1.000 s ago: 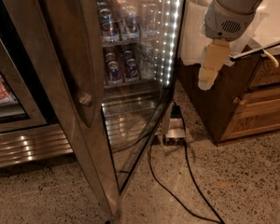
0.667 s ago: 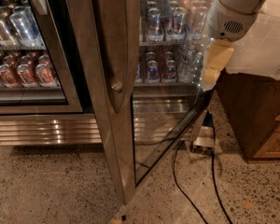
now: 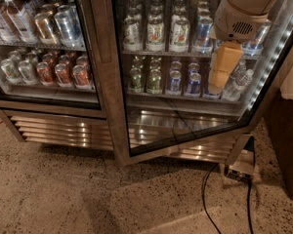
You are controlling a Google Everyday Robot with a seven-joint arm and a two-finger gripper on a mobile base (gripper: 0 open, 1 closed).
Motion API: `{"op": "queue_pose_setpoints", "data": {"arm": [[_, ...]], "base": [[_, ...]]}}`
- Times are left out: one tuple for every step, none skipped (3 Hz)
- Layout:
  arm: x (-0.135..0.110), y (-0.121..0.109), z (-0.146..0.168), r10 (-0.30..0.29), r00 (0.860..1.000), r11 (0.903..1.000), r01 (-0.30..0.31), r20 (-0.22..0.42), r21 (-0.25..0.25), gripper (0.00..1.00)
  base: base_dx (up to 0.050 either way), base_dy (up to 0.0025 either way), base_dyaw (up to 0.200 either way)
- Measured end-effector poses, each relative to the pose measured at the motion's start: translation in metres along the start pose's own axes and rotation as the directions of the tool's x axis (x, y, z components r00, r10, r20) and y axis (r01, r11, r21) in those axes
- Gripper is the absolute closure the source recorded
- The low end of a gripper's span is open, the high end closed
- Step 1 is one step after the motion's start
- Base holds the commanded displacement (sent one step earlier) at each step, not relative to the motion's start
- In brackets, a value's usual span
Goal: Close right fridge door
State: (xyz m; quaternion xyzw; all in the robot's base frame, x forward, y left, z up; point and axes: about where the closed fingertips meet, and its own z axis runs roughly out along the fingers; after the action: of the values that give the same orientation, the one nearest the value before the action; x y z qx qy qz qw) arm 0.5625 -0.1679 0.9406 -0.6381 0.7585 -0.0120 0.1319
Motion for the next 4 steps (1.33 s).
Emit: {"op": "queue_pose_setpoints", "data": {"arm": [[0.0,0.0,0.0,0.0,1.0,1.0,0.0,0.0,0.0,0.0],[0.0,0.0,0.0,0.0,1.0,1.0,0.0,0.0,0.0,0.19],[0.0,0.0,0.0,0.0,1.0,1.0,0.0,0.0,0.0,0.42],[0.0,0.0,0.0,0.0,1.0,1.0,0.0,0.0,0.0,1.0]], "base": [[0.0,0.0,0.0],[0.0,0.0,0.0],[0.0,0.0,0.0],[0.029,0.00137,0.092]]}}
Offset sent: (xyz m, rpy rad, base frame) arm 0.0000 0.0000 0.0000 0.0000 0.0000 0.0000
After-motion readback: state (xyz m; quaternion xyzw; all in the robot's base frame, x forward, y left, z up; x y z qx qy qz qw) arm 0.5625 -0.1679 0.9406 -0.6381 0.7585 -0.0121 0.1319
